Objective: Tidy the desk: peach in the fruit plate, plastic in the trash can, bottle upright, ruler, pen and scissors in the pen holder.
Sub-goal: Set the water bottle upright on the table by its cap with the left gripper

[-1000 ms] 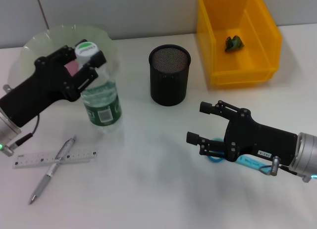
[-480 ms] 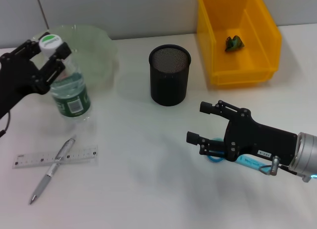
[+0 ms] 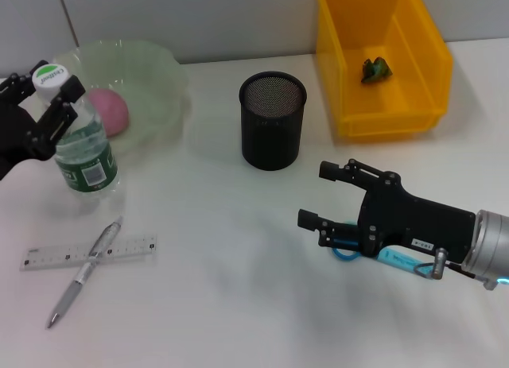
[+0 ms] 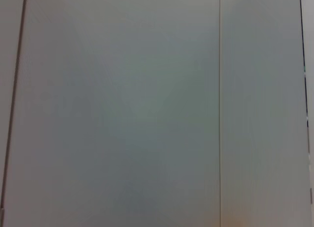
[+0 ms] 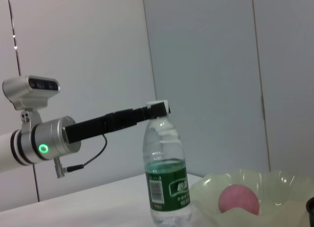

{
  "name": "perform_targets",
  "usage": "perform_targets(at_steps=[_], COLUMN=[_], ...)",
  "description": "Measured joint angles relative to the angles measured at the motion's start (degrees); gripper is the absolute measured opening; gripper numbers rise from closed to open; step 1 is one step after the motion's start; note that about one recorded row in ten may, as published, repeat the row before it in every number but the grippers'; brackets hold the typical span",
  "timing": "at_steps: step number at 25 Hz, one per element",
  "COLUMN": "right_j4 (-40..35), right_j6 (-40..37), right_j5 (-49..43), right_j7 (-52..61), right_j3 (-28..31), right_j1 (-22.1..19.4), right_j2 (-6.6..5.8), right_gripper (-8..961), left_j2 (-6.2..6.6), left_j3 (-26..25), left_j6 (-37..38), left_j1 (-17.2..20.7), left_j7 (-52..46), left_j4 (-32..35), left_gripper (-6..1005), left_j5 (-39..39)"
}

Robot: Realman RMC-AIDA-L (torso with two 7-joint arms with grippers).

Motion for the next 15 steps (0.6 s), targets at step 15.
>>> perform_targets(at_steps=[15], right_j4=[0.2], right_j6=[0.1], right_j5=[-0.4], right_j7=[0.0], right_j3=[-0.1], right_j1=[0.1], right_j2=[0.0], right_gripper=[800], left_j2=[-1.74], left_j3=[-0.4], left_j6=[-3.4], left_j1=[0.7], left_j7=[8.9], left_j4=[-1.2], left_gripper=[466], left_j5=[-0.2])
